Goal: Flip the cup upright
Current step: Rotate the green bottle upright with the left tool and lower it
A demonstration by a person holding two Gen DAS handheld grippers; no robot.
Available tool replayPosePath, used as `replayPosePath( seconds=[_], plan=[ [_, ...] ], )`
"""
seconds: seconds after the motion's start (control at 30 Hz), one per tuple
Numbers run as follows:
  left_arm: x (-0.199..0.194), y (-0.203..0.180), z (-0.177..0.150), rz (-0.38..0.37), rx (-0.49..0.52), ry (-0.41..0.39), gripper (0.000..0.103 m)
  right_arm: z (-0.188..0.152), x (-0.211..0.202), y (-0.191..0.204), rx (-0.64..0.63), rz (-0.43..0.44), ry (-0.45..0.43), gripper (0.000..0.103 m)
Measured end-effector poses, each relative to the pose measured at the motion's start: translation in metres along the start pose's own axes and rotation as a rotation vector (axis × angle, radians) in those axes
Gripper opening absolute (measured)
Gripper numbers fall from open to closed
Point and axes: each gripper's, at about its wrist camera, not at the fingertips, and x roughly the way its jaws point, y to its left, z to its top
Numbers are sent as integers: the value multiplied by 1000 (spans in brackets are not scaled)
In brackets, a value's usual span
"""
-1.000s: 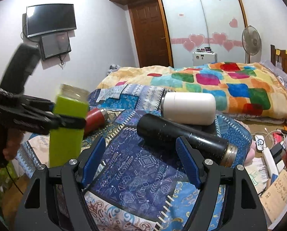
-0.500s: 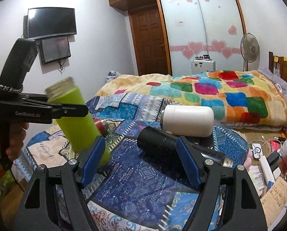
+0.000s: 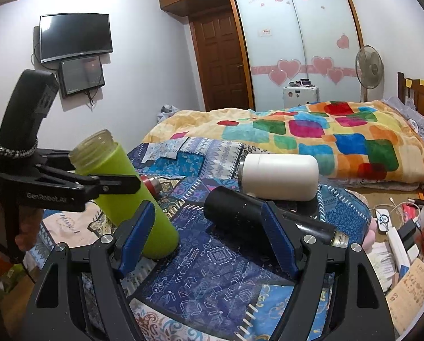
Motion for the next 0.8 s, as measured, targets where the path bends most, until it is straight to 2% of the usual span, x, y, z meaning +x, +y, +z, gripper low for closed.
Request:
replayPosePath(
  seconds=[0.13,0.37,0.43,0.6,0.8],
  plan=[
    [10,-1,0,-4,-4,16,63,0,0,-1,2,-2,-1,74],
    [10,6,-1,6,-38,-24,63,1,1,0,5,-4,1,74],
    [7,6,-3,15,-41,-34,67,2,0,2,4,-4,0,75],
    [-11,2,-12,51,-29,-77,70,7,-10,11,-1,5,-14,75],
    [-50,-1,-33,67,-54,-161,70,14,-38,34,-21,1,-64,75]
  ],
)
